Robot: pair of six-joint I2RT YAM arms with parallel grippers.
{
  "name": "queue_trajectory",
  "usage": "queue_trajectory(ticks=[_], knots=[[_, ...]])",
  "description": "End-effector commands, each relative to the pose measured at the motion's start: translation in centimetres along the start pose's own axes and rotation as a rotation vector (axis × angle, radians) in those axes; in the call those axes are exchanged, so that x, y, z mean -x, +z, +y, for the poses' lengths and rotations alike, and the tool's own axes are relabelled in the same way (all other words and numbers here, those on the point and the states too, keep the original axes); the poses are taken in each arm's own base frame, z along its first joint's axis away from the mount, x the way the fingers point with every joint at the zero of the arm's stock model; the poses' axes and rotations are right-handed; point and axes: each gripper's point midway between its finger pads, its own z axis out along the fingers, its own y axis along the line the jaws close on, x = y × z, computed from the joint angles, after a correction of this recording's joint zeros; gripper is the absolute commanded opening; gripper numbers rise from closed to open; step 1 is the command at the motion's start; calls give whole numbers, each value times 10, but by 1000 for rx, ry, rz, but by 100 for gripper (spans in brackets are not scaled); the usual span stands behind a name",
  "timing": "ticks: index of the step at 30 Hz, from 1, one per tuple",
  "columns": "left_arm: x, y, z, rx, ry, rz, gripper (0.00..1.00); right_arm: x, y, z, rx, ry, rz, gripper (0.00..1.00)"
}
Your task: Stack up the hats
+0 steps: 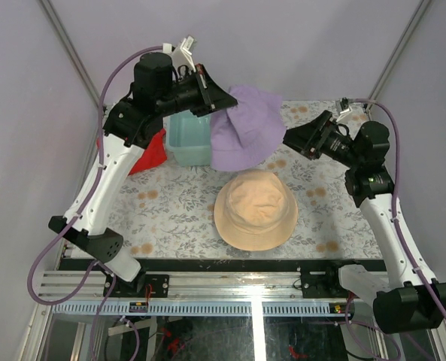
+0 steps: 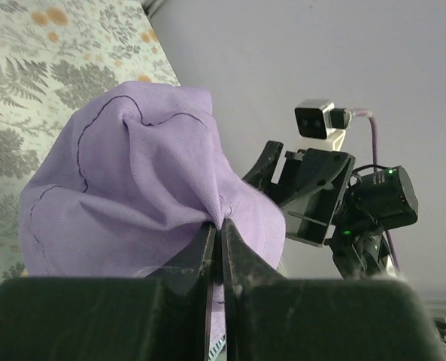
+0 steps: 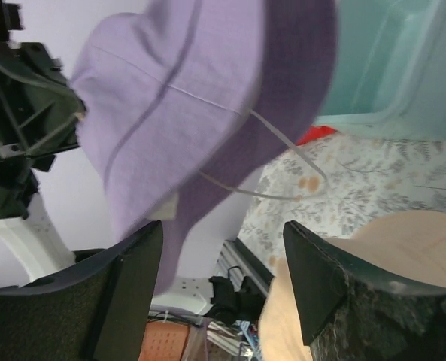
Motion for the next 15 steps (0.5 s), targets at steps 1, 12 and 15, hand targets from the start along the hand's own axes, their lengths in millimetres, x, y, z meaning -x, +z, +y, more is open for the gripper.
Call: queue_trajectory(ticks=[1, 12, 15], knots=[[-12, -6, -10, -4, -19, 5, 0, -5, -4, 61, 177, -63, -13, 72], [-33, -13, -6, 24, -18, 16, 0, -16, -13, 79, 206, -46, -14, 72], [-38, -15, -3, 32, -8, 21, 0, -18, -15, 84, 215, -45, -5, 72]])
